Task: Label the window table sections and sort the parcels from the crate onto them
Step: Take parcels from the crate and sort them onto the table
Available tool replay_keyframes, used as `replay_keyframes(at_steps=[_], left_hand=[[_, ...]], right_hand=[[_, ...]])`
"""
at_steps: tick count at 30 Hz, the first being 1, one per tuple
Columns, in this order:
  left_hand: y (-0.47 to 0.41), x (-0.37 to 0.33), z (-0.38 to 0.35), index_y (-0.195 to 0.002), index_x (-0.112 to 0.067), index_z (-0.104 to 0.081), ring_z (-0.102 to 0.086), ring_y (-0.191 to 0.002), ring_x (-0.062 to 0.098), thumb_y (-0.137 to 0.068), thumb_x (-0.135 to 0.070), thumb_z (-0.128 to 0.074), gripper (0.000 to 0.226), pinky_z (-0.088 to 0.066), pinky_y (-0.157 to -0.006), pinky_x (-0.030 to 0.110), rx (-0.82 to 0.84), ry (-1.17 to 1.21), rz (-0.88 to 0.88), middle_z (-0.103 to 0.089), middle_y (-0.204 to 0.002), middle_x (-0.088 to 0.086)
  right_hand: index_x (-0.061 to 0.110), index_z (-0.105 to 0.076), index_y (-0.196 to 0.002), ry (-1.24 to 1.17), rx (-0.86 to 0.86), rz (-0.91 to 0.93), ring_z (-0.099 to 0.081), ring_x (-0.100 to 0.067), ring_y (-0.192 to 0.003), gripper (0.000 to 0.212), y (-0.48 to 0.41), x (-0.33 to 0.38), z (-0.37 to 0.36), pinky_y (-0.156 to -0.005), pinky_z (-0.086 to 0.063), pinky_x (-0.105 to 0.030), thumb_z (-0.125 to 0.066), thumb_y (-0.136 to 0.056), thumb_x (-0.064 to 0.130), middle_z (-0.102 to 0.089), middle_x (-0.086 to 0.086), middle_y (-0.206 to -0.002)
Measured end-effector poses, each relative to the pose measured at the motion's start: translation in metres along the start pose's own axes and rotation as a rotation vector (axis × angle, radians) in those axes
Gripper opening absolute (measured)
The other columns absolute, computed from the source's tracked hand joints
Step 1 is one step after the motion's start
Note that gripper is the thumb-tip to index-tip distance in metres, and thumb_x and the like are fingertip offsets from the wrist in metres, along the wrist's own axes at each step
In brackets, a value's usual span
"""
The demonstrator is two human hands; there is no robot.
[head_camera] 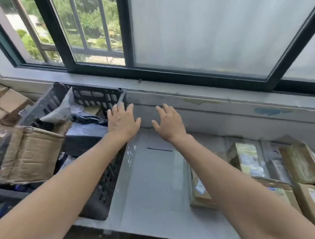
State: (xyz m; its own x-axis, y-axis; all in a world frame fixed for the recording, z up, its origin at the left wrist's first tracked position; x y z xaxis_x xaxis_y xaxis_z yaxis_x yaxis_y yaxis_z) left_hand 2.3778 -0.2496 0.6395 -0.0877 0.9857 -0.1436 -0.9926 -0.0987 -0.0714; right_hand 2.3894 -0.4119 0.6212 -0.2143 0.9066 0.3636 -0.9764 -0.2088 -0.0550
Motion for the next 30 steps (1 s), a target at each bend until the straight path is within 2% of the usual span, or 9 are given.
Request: replay_keyframes(at_steps=[3,8,13,17,19,23,27,30], left_hand=[[-0.015,0.058,0.013,-0.148,-0.016,-0.034,-0.029,-0.138,0.034,-0.096,-0.048,-0.045,0.063,-0.022,-0.116,0.046,-0.014,-0.028,0.030,-0.035,-0.149,0.015],[-0.025,0.137,0.021,-0.150,-0.017,-0.032,-0.027,-0.141,0.034,-0.096,-0.048,-0.046,0.064,-0.018,-0.118,0.046,0.002,-0.011,0.137,-0.033,-0.152,0.016],[-0.014,0.203,0.025,-0.142,-0.017,-0.042,-0.036,-0.134,0.033,-0.094,-0.049,-0.049,0.058,-0.026,-0.113,0.045,0.000,-0.028,0.261,-0.043,-0.144,0.015],[0.008,0.251,0.026,-0.140,-0.017,-0.044,-0.035,-0.133,0.033,-0.092,-0.043,-0.054,0.055,-0.024,-0.115,0.046,-0.030,-0.014,0.378,-0.044,-0.141,0.015],[0.020,0.272,0.025,-0.140,-0.015,-0.043,-0.034,-0.133,0.034,-0.092,-0.040,-0.056,0.056,-0.027,-0.113,0.046,-0.047,0.023,0.458,-0.042,-0.142,0.016],[0.046,0.302,0.014,-0.149,-0.015,-0.031,-0.031,-0.137,0.034,-0.091,-0.038,-0.061,0.069,-0.033,-0.110,0.046,-0.034,0.164,0.590,-0.033,-0.151,0.015],[0.053,0.308,0.001,-0.154,-0.016,-0.020,-0.024,-0.142,0.030,-0.090,-0.040,-0.061,0.079,-0.027,-0.113,0.047,-0.036,0.227,0.590,-0.030,-0.155,0.009],[0.051,0.305,-0.006,-0.154,-0.018,-0.019,-0.019,-0.144,0.029,-0.088,-0.039,-0.061,0.081,-0.018,-0.117,0.048,-0.026,0.234,0.575,-0.034,-0.154,0.008]], right_hand=[[0.014,-0.029,-0.155,0.016,0.020,0.058,-0.018,-0.031,-0.150,0.063,-0.031,0.059,-0.013,-0.122,-0.018,-0.044,-0.047,-0.100,0.040,-0.023,-0.016,-0.161],[0.014,-0.029,-0.154,0.042,0.078,0.160,-0.019,-0.031,-0.150,0.064,-0.067,0.134,-0.040,-0.122,-0.020,-0.044,-0.048,-0.100,0.041,-0.024,-0.016,-0.161],[0.012,-0.028,-0.155,0.048,0.177,0.259,-0.020,-0.032,-0.149,0.064,-0.084,0.190,-0.077,-0.121,-0.020,-0.043,-0.047,-0.101,0.040,-0.023,-0.016,-0.161],[0.010,-0.038,-0.148,0.043,0.209,0.400,-0.036,-0.033,-0.138,0.058,-0.086,0.241,-0.103,-0.114,-0.031,-0.041,-0.051,-0.098,0.036,-0.042,-0.015,-0.145],[0.009,-0.041,-0.146,0.027,0.239,0.456,-0.038,-0.033,-0.135,0.057,-0.081,0.264,-0.115,-0.112,-0.033,-0.041,-0.053,-0.097,0.035,-0.045,-0.016,-0.141],[0.007,-0.041,-0.144,0.065,0.322,0.543,-0.043,-0.035,-0.128,0.055,-0.066,0.294,-0.136,-0.107,-0.037,-0.043,-0.052,-0.097,0.034,-0.047,-0.017,-0.137],[0.011,-0.041,-0.143,0.006,0.460,0.480,-0.049,-0.037,-0.124,0.051,-0.053,0.305,-0.151,-0.100,-0.044,-0.046,-0.051,-0.096,0.028,-0.052,-0.018,-0.134],[0.014,-0.040,-0.145,-0.007,0.494,0.481,-0.049,-0.038,-0.126,0.052,-0.047,0.305,-0.158,-0.102,-0.044,-0.047,-0.050,-0.096,0.027,-0.051,-0.018,-0.138]])
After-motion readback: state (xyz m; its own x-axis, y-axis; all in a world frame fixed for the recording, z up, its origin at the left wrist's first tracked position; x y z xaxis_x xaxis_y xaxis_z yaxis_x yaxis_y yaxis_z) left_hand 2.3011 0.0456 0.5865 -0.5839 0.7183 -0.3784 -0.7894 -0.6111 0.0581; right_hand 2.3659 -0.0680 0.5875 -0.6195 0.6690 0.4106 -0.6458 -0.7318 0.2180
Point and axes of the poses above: each hand's wrist, its own y-axis away from the middle knuckle, its own z-axis out of the back of the hand, x = y × z, the point moved 1 cm from there along -y, towards the middle knuckle
